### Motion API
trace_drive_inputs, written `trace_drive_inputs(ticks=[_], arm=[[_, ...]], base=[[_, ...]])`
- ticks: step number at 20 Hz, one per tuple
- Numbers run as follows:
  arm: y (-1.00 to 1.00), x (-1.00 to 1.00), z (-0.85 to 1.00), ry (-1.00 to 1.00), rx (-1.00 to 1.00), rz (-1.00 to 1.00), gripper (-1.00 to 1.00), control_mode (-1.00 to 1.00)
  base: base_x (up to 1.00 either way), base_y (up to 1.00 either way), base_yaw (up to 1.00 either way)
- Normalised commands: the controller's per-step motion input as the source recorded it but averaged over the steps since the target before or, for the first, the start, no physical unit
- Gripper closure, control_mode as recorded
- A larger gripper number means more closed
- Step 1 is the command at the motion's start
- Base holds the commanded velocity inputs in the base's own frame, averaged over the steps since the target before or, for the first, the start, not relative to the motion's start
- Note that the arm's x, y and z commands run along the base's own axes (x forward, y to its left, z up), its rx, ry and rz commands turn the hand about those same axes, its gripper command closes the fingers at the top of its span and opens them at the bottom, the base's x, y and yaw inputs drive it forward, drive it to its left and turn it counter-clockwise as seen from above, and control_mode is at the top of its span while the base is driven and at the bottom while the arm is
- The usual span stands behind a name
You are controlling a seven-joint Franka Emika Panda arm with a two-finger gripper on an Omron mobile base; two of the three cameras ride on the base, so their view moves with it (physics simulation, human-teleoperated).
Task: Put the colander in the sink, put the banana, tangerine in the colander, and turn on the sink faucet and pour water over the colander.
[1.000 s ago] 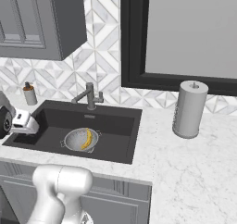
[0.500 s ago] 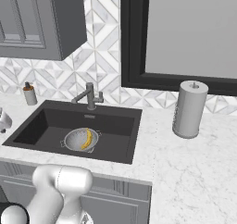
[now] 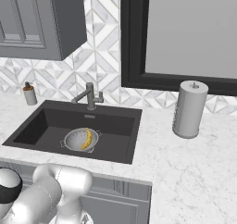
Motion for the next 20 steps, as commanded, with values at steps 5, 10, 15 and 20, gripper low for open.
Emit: trace_drive_inputs(ticks=[5, 10, 15, 20], arm=[[0.55, 0.06, -0.25, 0.00, 0.15, 0.00, -1.00, -1.00], [0.46, 0.05, -0.26, 0.01, 0.15, -0.02, -1.00, -1.00], [0.46, 0.09, -0.13, 0.09, 0.03, -0.15, -1.00, -1.00], [0.34, 0.19, -0.17, 0.18, 0.00, -0.18, -1.00, -1.00]], base=[[0.00, 0.00, 0.00], [0.00, 0.00, 0.00], [0.00, 0.00, 0.00], [0.00, 0.00, 0.00]])
